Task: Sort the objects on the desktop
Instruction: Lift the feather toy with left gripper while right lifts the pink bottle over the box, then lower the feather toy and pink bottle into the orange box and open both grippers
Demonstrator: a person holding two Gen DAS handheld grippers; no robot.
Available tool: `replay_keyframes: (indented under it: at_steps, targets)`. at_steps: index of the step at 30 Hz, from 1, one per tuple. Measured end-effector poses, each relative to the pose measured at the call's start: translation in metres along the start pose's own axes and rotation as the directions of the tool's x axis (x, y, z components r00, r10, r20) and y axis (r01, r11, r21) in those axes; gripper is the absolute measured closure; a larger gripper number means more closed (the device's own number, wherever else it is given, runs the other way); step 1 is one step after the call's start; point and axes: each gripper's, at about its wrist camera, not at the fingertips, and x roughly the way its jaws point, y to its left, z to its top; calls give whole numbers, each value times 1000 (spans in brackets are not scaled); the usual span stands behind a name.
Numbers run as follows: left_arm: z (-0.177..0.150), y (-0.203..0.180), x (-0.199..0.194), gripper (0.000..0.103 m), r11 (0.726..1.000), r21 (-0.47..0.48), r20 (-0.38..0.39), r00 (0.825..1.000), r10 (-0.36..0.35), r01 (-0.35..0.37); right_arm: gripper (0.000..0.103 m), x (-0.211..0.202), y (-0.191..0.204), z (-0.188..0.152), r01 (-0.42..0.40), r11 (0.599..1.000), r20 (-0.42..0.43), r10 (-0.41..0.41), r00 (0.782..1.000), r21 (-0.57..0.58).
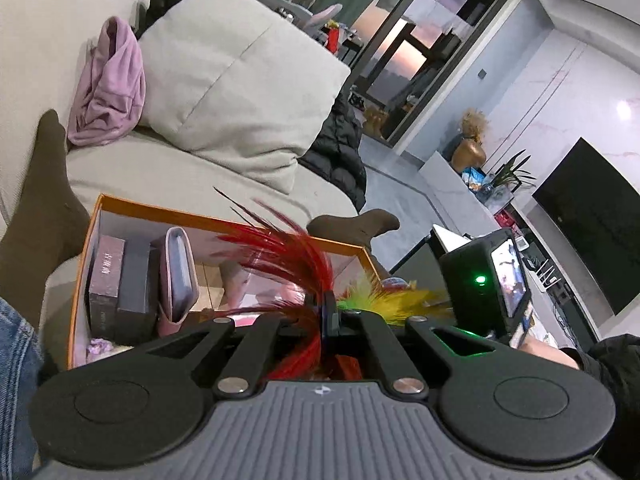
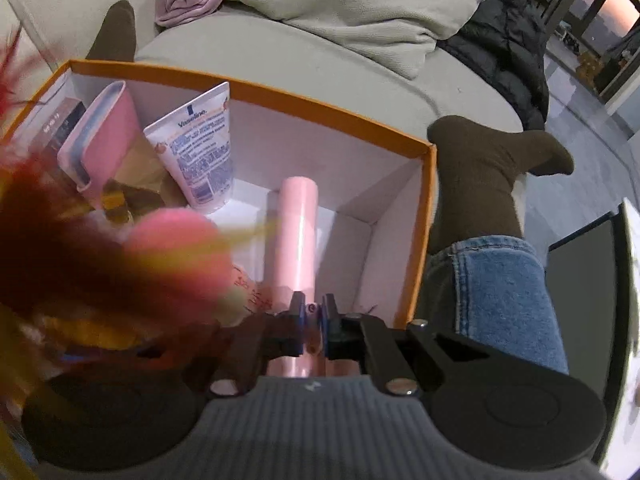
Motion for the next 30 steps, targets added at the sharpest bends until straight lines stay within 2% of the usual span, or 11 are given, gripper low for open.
replay_keyframes:
  at_steps: [3,6,9,12,14,19,23,25,30]
  targets:
    - [4,0,9,102,1000,3,-16,1000,13,-13,82,-6,-6,-1,-38,999,37,38,999,12]
    - [8,-2,15,102,1000,2,-27,1000,14,-14,78,-24,-13,-6,-47,999,124,44,991,22]
    - [15,-7,24,102,1000,5,-30,1000,-5,5,75,-45,-31,-16,-98,991,236,74,969,92]
    - [21,-15,37,102,1000,20,-36,999,-6,6,66,-60,-46,-29,-78,981,343,12,939,180]
    - [23,-20,49,102,999,33,-50,999,-7,8,65,-65,-51,-39,-82,971,386,-12,922,225]
    - [26,-25,79,102,998,56,-74,997,32,-28,65,-63,-52,-57,-119,963,421,6,907,244]
    - [27,-21,98,101,996,66,-77,995,57,-52,65,-58,-54,-66,-127,961,417,13,909,247]
    - [27,-17,102,101,994,71,-82,992,92,-87,65,-57,-56,-70,-127,958,416,9,909,258]
    - [22,-6,92,91,990,47,-99,986,137,-133,62,-58,-59,-80,-133,951,421,4,907,278]
